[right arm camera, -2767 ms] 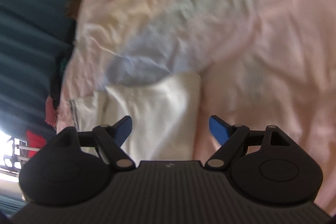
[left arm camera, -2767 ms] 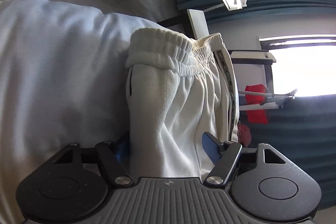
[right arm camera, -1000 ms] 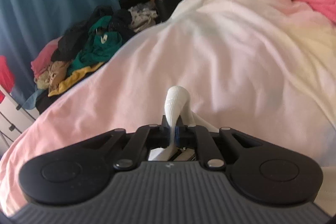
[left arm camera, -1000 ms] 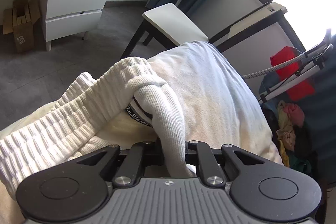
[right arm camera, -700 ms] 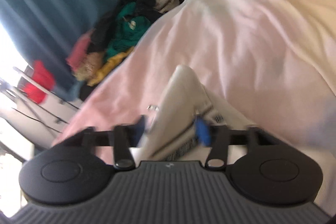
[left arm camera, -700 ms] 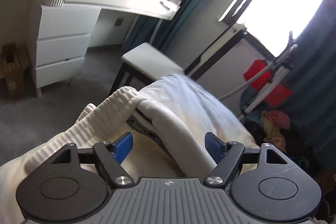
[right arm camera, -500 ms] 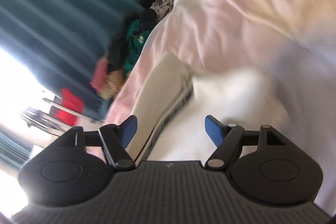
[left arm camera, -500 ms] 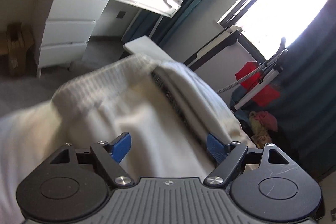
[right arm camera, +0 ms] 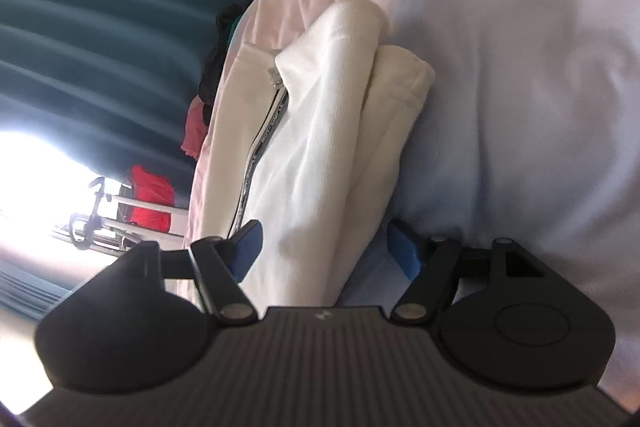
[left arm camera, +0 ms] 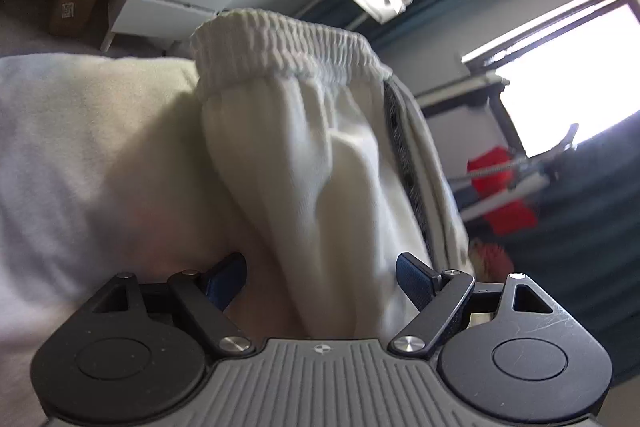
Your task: Fold clothes
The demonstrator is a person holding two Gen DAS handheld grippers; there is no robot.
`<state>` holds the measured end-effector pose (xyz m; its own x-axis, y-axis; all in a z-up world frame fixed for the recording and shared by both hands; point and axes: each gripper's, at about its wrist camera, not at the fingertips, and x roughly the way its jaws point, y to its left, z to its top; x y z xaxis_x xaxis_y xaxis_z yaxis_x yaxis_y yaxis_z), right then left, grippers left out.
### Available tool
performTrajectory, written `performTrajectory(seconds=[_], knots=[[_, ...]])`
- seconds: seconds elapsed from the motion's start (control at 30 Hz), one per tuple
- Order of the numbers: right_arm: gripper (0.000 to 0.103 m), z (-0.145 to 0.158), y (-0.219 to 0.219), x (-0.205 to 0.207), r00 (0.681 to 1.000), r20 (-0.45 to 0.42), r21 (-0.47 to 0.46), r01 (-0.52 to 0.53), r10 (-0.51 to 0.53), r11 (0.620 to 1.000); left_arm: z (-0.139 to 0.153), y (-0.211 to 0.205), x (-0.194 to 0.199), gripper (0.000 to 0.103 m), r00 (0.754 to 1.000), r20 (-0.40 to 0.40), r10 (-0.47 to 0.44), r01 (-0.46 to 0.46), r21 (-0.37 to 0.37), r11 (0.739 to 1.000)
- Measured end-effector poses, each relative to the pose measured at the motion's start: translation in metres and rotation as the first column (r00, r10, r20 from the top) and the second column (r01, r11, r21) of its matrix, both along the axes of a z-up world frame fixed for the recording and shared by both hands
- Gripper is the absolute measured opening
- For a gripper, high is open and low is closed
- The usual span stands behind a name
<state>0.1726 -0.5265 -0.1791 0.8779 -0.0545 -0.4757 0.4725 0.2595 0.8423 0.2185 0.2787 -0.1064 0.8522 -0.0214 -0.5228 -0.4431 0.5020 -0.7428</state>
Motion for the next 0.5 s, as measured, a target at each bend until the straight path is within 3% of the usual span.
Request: performTrajectory(seconds=[0.1, 0.17, 0.23, 0.3, 0.33, 0.5], knots=[[0.055, -0.001, -0.007, 0.009, 0.998, 0.004, -0.031, 0.068, -0.068, 0.997, 0.005, 0.006, 0.008, 0.071, 0.994, 0.012, 0.108, -0.109, 0.035, 0.993], [0.032, -0.005, -0.017, 0.016, 0.995, -0.005, -0.051, 0.104, -0.104, 0.993, 0.001, 0.017, 0.012, 0.063, 0.987, 0.021, 0.159, -0.159, -0.004, 0.987], [0.023, -0.009, -0.025, 0.02, 0.993, -0.002, -0.065, 0.114, -0.115, 0.991, -0.004, 0.028, 0.014, 0.053, 0.98, 0.041, 0.196, -0.193, -0.061, 0.979], [0.02, -0.011, -0.026, 0.019, 0.992, 0.019, -0.081, 0.125, -0.124, 0.989, -0.009, 0.037, 0.014, 0.025, 0.976, 0.052, 0.211, -0.205, -0.098, 0.974], [0.017, -0.008, -0.026, 0.021, 0.992, 0.017, -0.105, 0.128, -0.127, 0.986, -0.01, 0.04, 0.013, 0.019, 0.974, 0.061, 0.219, -0.212, -0.11, 0.971], [0.012, 0.009, -0.02, 0.009, 0.987, 0.062, -0.163, 0.16, -0.151, 0.974, 0.008, 0.05, -0.002, 0.013, 0.959, 0.169, 0.228, -0.208, -0.127, 0.97]])
